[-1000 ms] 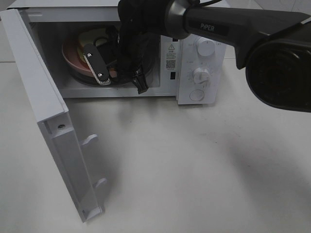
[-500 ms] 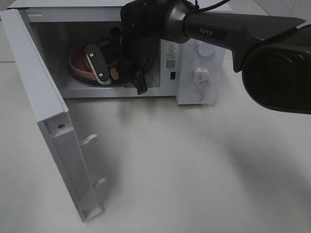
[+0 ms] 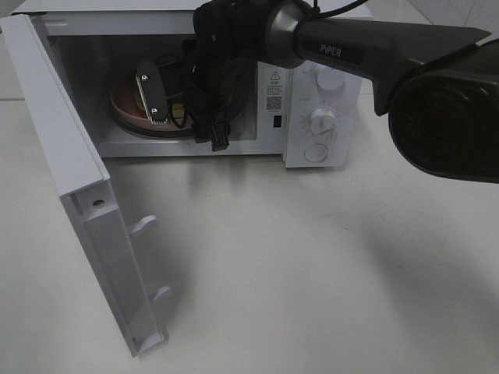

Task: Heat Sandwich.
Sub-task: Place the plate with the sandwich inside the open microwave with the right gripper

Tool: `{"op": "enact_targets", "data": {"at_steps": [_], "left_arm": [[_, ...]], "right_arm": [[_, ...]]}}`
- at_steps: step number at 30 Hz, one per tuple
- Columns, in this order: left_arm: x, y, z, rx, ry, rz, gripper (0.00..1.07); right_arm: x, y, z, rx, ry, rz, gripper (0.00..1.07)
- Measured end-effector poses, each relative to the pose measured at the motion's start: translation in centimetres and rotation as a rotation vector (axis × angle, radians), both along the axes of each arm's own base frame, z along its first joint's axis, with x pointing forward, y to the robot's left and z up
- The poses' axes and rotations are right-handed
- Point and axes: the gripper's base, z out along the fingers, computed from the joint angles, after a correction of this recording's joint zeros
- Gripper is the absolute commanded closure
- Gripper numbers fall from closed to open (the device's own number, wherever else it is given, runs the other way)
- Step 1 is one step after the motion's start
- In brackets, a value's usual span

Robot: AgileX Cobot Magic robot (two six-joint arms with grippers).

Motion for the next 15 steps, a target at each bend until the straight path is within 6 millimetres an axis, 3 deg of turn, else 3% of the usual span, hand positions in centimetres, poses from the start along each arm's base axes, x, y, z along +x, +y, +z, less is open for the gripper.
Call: {"op": "enact_targets", "data": {"at_steps": [15], "left_arm": [[0.0, 0.0, 0.0, 0.0, 0.0, 0.0, 0.09]], "right_arm": [[0.08, 0.24, 0.18, 0.066, 0.005, -0.053, 0.28]]}}
